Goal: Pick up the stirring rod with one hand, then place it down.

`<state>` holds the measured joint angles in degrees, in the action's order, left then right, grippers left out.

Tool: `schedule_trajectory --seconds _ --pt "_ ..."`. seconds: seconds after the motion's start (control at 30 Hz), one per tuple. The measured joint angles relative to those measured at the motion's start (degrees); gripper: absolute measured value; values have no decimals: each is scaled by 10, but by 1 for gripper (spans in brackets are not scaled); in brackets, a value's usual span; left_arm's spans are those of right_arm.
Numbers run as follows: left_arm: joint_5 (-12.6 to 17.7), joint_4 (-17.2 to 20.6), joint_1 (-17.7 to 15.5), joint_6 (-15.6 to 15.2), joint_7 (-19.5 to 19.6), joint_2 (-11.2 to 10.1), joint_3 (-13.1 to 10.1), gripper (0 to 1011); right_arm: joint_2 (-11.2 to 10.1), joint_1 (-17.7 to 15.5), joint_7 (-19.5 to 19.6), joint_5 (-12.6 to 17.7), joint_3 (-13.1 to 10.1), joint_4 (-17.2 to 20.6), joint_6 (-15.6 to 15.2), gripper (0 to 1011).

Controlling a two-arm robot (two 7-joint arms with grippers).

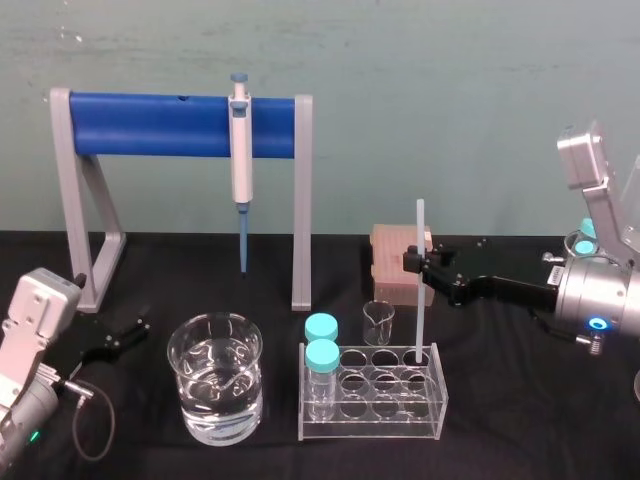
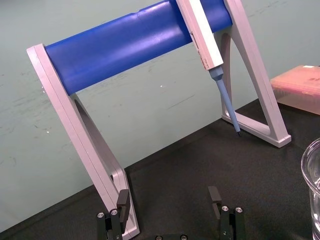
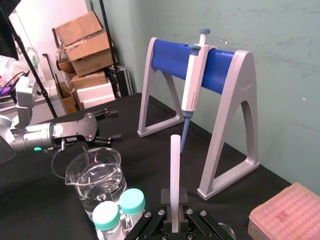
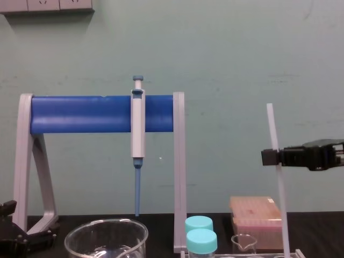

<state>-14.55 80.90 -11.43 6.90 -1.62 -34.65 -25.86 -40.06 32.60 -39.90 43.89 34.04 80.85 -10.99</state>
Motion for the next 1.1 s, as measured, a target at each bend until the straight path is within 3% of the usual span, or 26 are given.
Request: schedule_trajectory --seconds 0.67,1.1 --pt "0 0 0 0 0 0 0 1005 30 -14 -17 -21 -11 -45 32 72" --pt "0 0 0 0 0 0 0 1005 45 -14 -21 -39 -10 -66 38 72"
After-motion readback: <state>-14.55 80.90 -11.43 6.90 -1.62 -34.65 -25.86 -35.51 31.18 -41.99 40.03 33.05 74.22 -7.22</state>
